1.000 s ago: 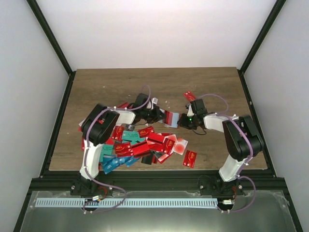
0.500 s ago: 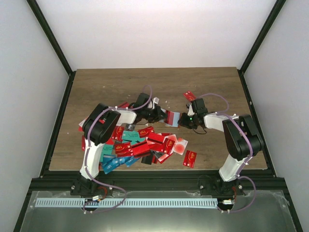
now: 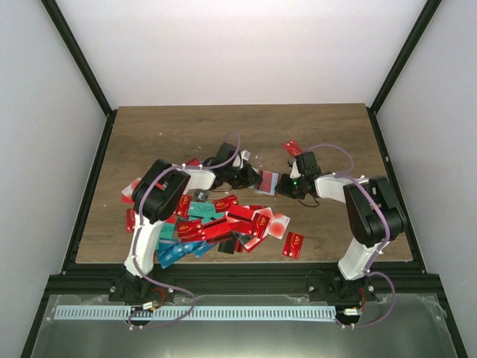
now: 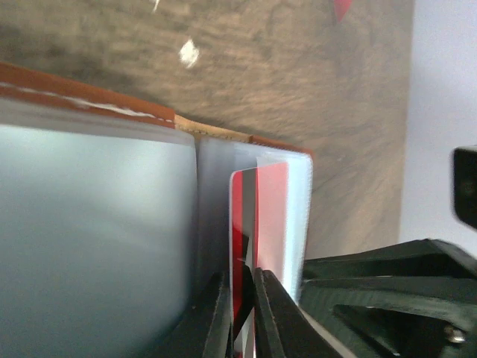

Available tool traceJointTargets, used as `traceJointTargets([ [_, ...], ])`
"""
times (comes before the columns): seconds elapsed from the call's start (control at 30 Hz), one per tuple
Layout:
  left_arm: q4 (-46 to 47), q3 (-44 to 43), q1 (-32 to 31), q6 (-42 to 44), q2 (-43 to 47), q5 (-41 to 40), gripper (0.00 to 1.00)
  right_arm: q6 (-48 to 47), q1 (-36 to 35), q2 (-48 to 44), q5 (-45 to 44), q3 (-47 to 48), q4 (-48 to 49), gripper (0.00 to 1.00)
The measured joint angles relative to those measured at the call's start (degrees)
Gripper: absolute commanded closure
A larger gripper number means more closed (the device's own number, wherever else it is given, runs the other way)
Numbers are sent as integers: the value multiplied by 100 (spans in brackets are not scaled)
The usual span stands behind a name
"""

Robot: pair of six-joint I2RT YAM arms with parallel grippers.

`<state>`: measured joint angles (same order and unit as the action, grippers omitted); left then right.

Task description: Put the credit cards into the card holder

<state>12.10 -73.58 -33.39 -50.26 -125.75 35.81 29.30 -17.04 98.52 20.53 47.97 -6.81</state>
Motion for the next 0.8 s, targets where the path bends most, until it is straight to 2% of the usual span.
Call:
traceJointTargets([
  [0.2, -282, -81, -138, 249, 17, -240, 72, -13, -24, 15, 70, 0, 22, 83],
  [0.5, -966, -267, -243, 723, 195, -623, 58, -13, -46, 15, 109, 0, 17, 83],
  [0.8, -1672, -363, -295, 1176, 409, -1014, 51, -15, -79, 15, 175, 0, 15, 83],
])
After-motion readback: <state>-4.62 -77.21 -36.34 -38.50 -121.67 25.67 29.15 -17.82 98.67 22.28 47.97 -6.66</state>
